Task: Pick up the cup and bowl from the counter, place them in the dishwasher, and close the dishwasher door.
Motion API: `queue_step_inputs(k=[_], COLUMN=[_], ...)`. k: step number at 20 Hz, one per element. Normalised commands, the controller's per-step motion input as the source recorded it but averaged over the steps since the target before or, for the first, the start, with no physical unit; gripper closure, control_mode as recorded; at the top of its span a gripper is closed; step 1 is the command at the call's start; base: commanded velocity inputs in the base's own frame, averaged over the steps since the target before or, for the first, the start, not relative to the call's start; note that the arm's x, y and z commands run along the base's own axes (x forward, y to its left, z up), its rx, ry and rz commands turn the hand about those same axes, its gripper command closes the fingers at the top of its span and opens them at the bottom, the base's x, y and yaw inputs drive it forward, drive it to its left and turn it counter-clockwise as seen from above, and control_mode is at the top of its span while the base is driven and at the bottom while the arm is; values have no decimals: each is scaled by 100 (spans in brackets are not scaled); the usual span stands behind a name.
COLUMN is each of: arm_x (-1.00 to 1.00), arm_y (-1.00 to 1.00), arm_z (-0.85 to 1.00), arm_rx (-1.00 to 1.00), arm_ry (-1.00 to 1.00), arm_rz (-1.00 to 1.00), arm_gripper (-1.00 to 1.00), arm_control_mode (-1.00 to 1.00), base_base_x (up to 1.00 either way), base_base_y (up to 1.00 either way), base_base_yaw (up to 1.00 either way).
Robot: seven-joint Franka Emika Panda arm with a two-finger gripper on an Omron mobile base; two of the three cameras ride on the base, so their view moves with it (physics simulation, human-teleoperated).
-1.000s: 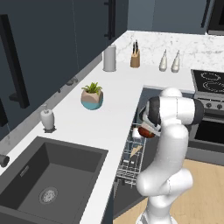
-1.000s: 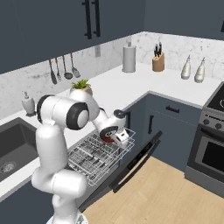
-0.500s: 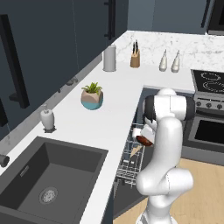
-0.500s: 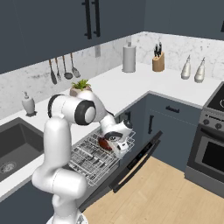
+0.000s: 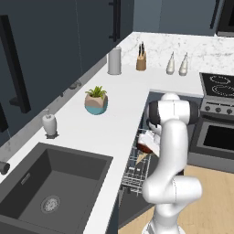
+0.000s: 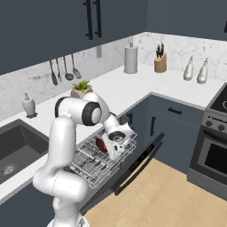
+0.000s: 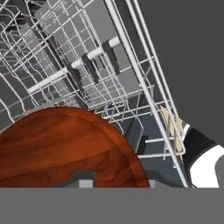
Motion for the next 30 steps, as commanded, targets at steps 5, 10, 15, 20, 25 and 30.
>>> queue_step_inputs(k=[5,10,15,20,25,30], arm_x=[5,11,14,16,9,17], arm_y=[4,23,34,19,14,10], arm_z=[-34,-21,-16,-21,-9,0], arm_rx=[21,18,12,3,-3,-8], arm_ry=[29,27,27,21,12,11], arm_rz=[-21,-23,-24,-25,-26,-26], arm_gripper=[100,100,100,100,-100,-100], arm_control_mode=[-100,-100,-100,-100,-100,-100], base_base_x=[0,0,0,0,0,0], base_base_y=[0,0,0,0,0,0], base_base_yaw=[0,0,0,0,0,0])
